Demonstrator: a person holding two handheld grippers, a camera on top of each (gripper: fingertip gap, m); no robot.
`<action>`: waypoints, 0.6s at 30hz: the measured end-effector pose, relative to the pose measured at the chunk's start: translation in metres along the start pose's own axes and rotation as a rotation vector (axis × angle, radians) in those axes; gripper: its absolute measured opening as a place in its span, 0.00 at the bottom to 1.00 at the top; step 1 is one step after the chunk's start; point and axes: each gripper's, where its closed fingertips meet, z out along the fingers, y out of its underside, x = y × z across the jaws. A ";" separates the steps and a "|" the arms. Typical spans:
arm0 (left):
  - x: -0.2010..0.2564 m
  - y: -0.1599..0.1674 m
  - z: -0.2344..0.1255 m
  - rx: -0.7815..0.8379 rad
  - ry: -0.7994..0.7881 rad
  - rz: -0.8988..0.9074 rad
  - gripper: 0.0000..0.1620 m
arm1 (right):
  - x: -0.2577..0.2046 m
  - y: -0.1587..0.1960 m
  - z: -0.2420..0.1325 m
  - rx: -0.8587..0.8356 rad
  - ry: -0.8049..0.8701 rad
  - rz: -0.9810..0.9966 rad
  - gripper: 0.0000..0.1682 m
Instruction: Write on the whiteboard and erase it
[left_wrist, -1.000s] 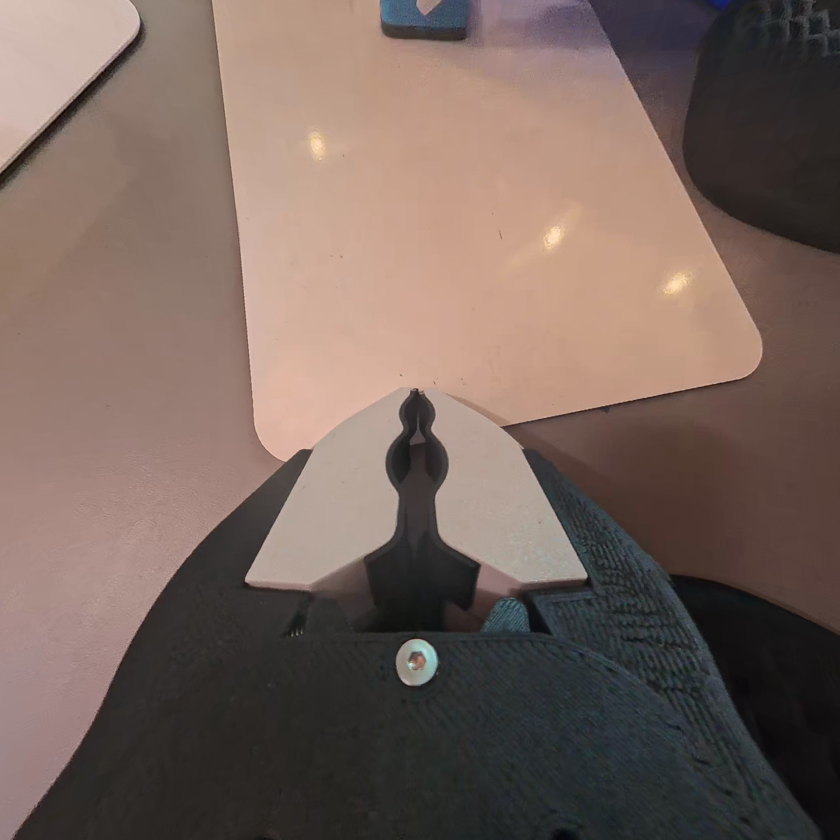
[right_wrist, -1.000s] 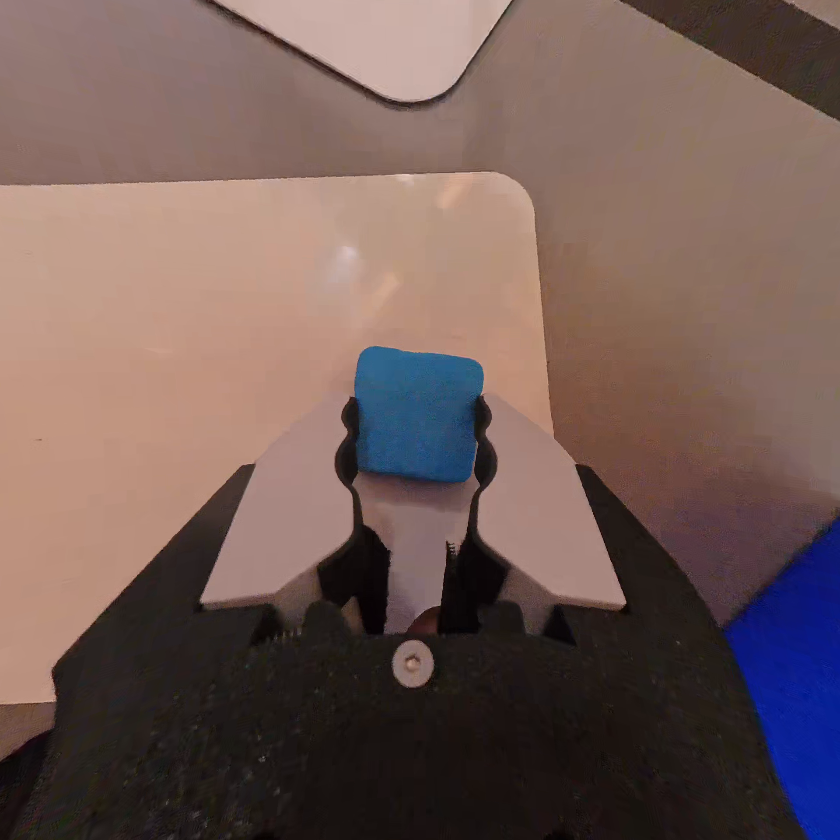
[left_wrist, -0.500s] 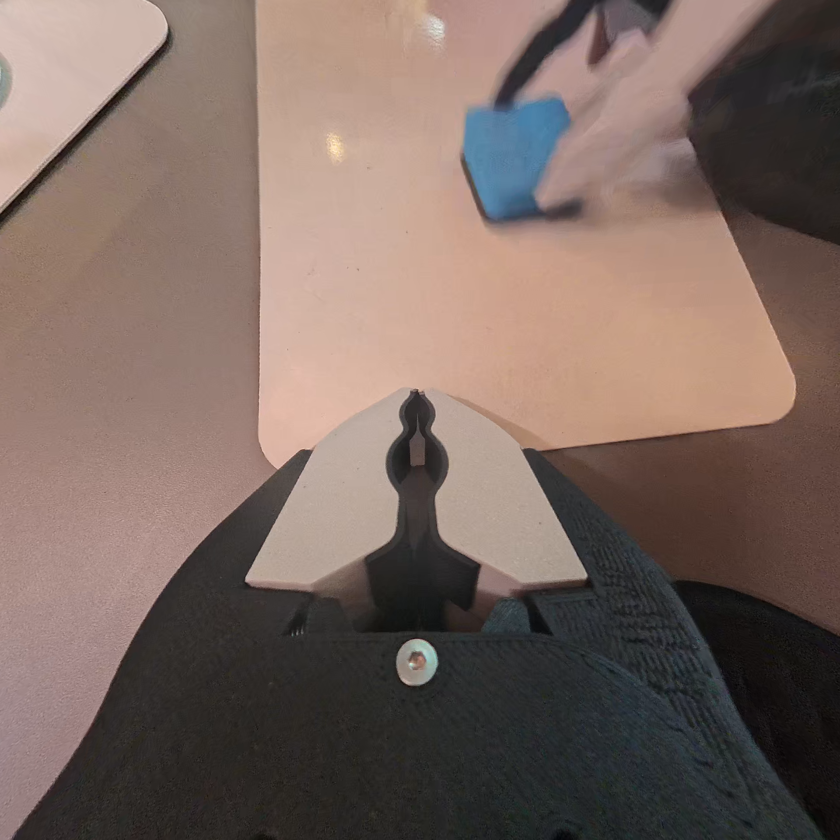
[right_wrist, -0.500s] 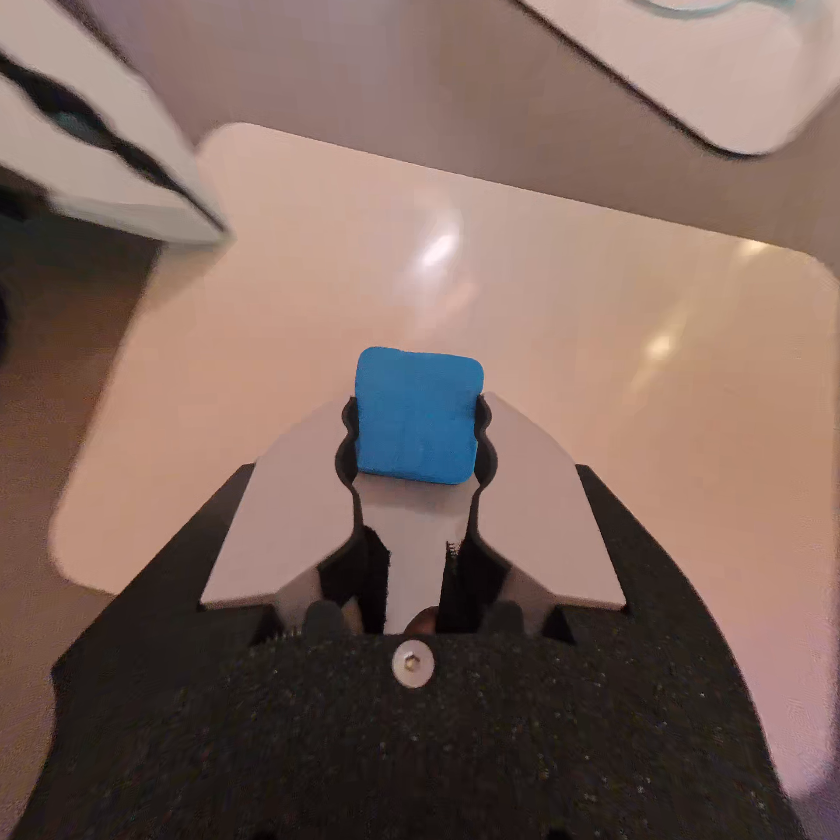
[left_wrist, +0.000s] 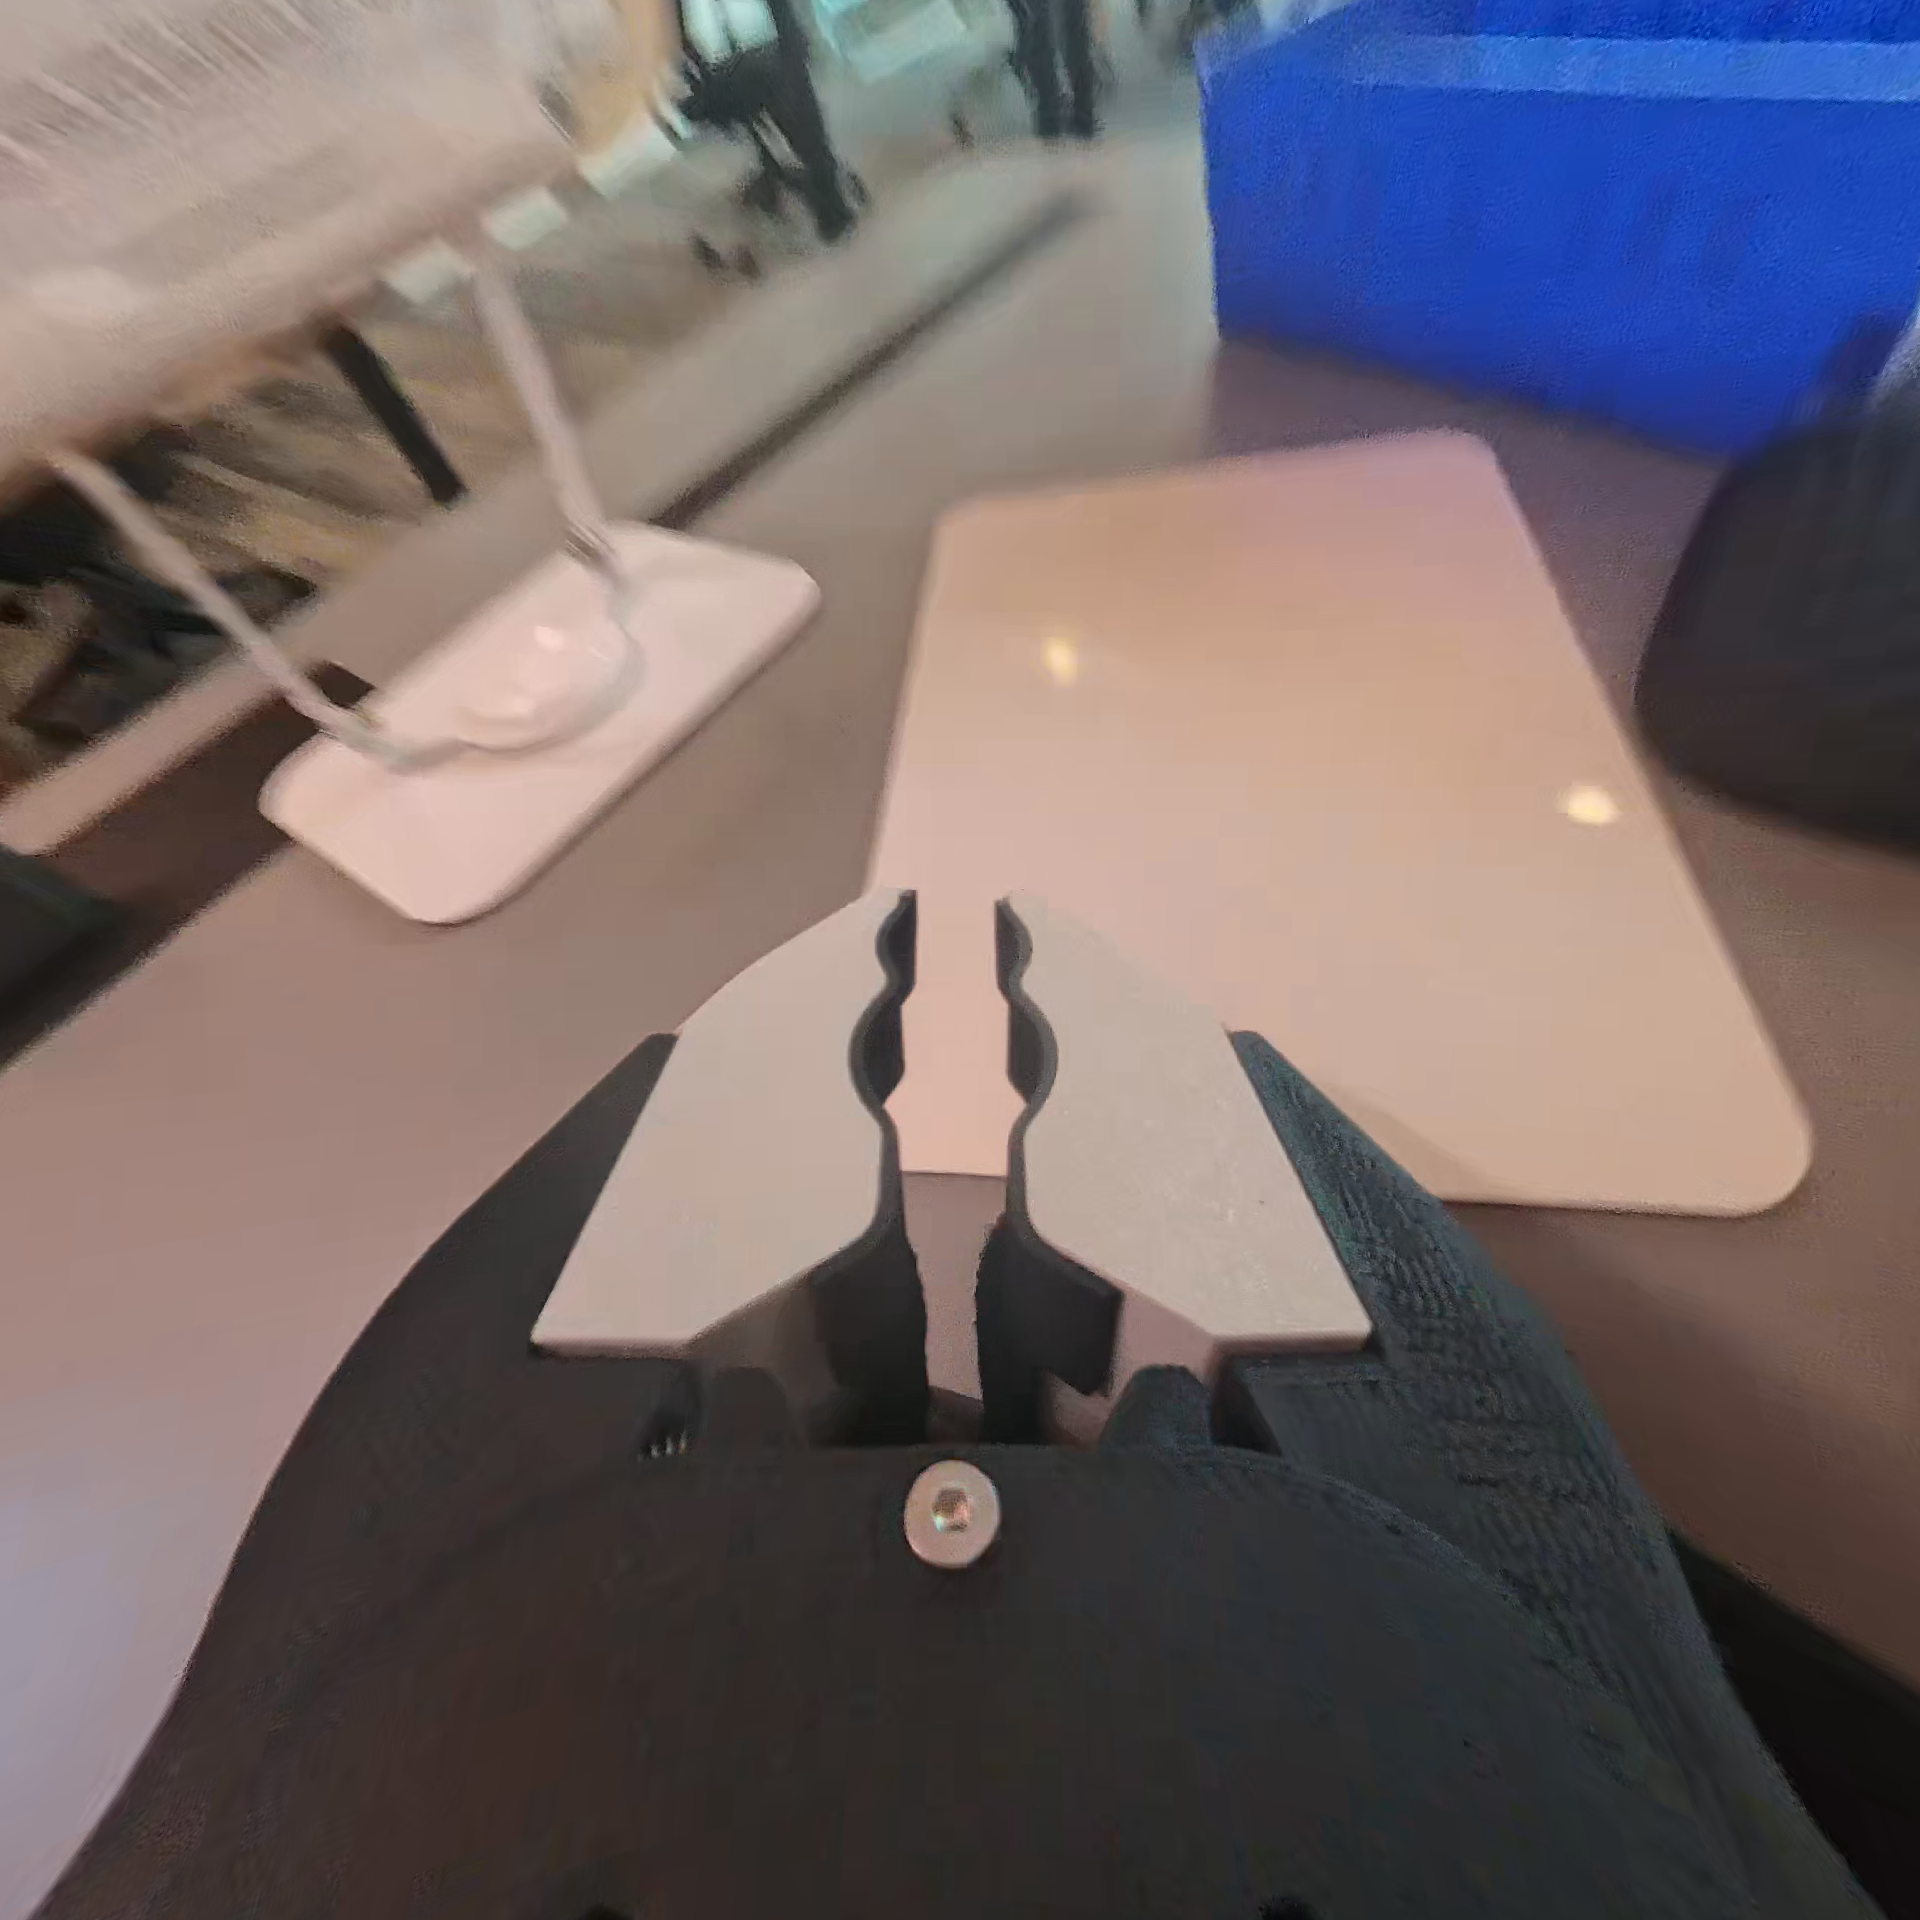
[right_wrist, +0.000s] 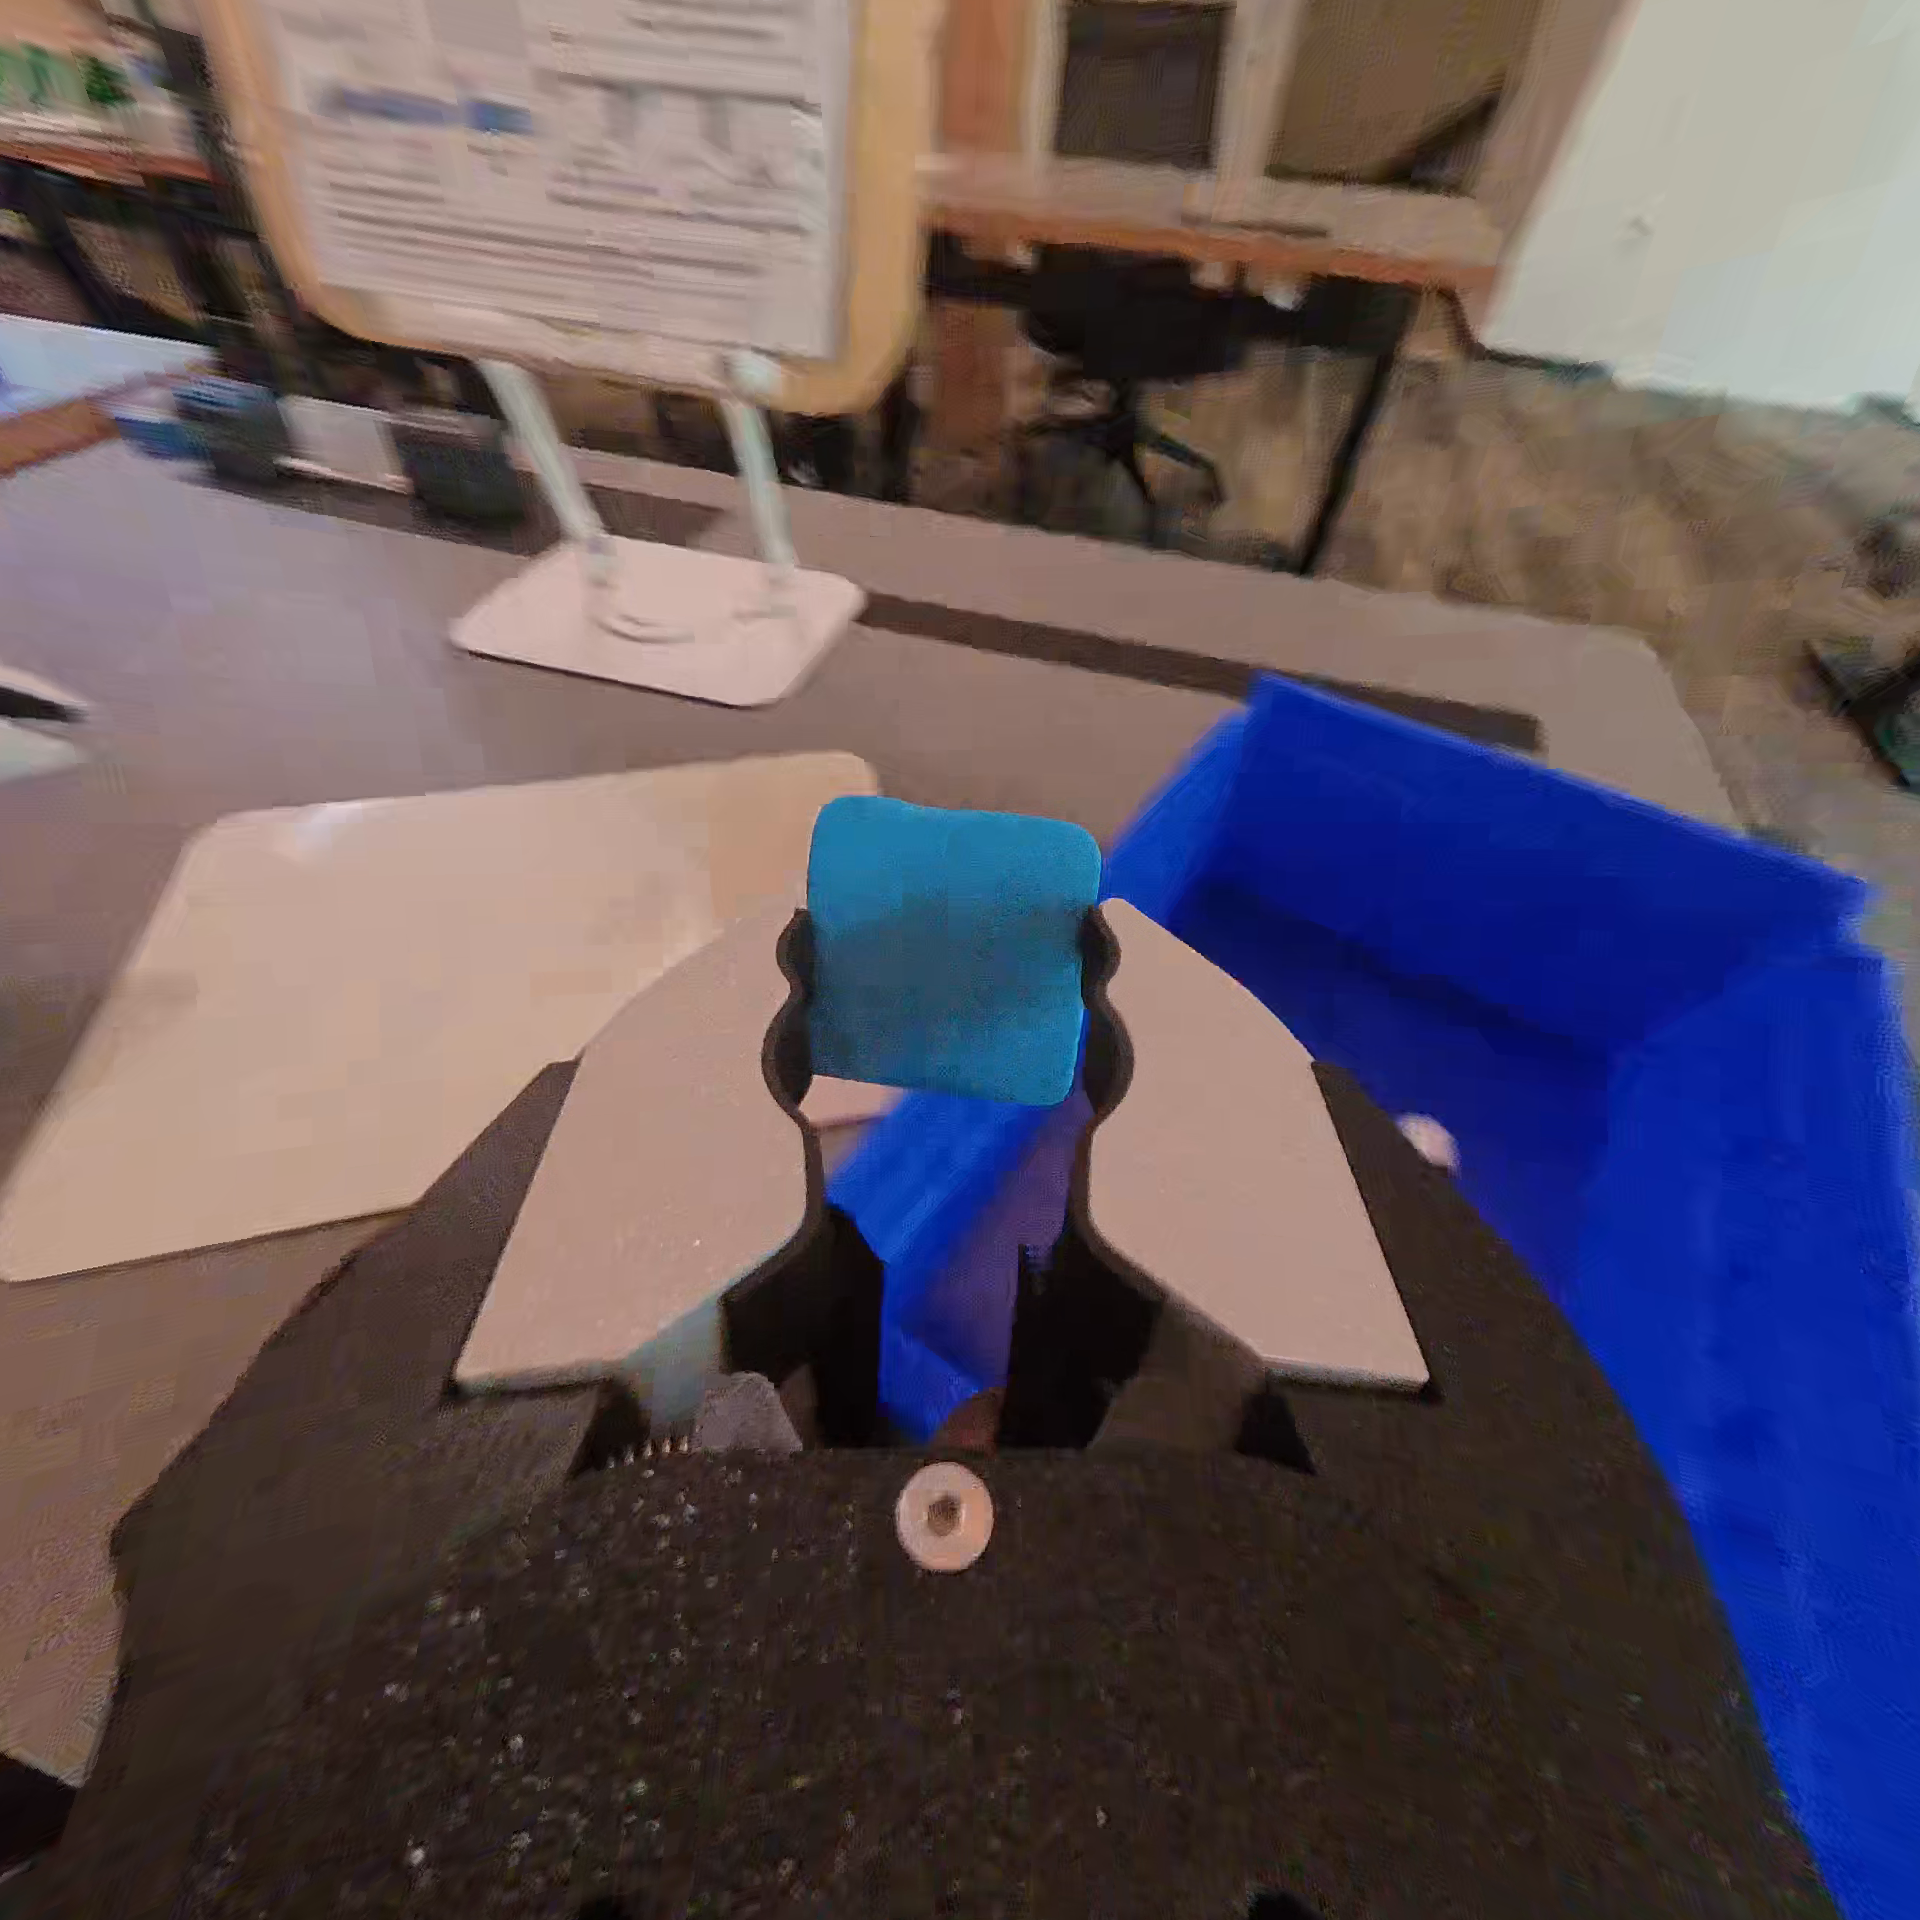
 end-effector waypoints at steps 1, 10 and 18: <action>-0.007 -0.014 -0.016 0.047 -0.051 -0.023 0.11 | 0.029 0.022 -0.004 -0.085 0.049 0.066 0.30; -0.053 0.006 -0.134 -0.046 -0.449 -0.228 0.54 | 0.061 0.101 0.018 -0.245 0.039 0.204 0.48; -0.074 0.078 -0.202 -0.243 -0.728 -0.341 0.60 | 0.000 0.027 -0.029 0.280 -0.068 0.271 0.51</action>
